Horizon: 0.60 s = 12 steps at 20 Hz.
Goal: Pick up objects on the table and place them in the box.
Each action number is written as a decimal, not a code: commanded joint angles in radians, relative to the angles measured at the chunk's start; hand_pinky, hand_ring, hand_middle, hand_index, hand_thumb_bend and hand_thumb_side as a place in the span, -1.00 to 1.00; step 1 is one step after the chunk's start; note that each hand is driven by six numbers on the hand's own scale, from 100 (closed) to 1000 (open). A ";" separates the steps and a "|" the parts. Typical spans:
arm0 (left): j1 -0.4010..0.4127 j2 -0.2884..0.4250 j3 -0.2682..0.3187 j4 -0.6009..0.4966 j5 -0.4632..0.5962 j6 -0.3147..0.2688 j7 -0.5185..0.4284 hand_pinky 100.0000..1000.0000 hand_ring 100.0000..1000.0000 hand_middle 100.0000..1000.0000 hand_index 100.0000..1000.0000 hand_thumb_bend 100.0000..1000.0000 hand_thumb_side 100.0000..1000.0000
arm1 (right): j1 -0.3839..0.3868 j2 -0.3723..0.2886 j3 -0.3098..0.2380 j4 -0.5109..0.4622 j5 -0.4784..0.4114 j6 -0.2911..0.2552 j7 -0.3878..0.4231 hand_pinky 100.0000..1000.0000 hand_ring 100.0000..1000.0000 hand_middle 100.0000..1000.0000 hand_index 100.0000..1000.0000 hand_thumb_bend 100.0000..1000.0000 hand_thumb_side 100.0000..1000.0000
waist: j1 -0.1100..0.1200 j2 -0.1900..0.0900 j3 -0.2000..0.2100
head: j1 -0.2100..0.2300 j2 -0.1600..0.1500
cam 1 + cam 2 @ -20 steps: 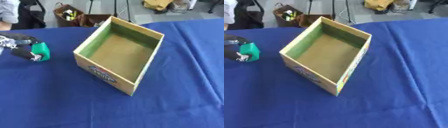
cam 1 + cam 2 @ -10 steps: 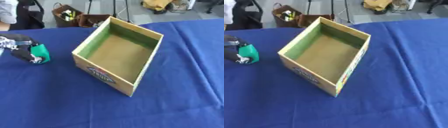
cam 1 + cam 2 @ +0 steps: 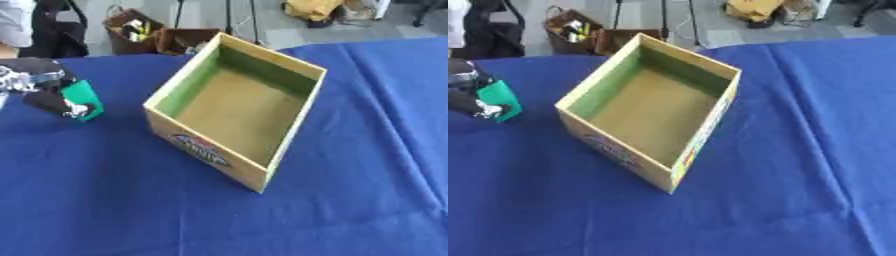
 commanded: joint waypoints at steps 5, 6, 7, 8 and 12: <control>-0.024 0.014 0.005 -0.026 0.040 0.012 0.100 0.07 -0.10 -0.32 0.02 -1.00 0.23 | -0.012 -0.021 -0.013 -0.014 -0.013 -0.001 -0.005 0.50 0.54 0.30 0.28 -1.00 0.96 | -0.002 -0.056 0.003 | -0.006 0.027; -0.025 0.012 0.003 -0.032 0.047 0.012 0.114 0.07 -0.10 -0.32 0.01 -1.00 0.22 | -0.012 -0.021 -0.013 -0.014 -0.014 -0.001 -0.004 0.50 0.54 0.30 0.28 -1.00 0.96 | -0.003 -0.061 0.004 | -0.009 0.034; -0.026 0.011 0.001 -0.037 0.054 0.013 0.127 0.04 -0.12 -0.34 -0.01 -1.00 0.18 | -0.011 -0.021 -0.012 -0.014 -0.014 0.000 -0.004 0.50 0.54 0.30 0.28 -1.00 0.96 | -0.003 -0.065 0.005 | -0.011 0.040; -0.030 0.006 -0.002 -0.046 0.062 0.012 0.140 0.02 -0.13 -0.35 -0.02 -1.00 0.15 | -0.009 -0.021 -0.012 -0.014 -0.015 0.000 -0.003 0.50 0.54 0.30 0.28 -1.00 0.96 | -0.004 -0.072 0.006 | -0.016 0.051; -0.043 -0.018 -0.024 -0.086 0.091 0.010 0.174 -0.03 -0.17 -0.37 -0.05 -1.00 0.10 | -0.007 -0.018 -0.009 -0.014 -0.019 0.004 0.004 0.50 0.54 0.31 0.28 -1.00 0.96 | -0.006 -0.097 0.012 | -0.042 0.101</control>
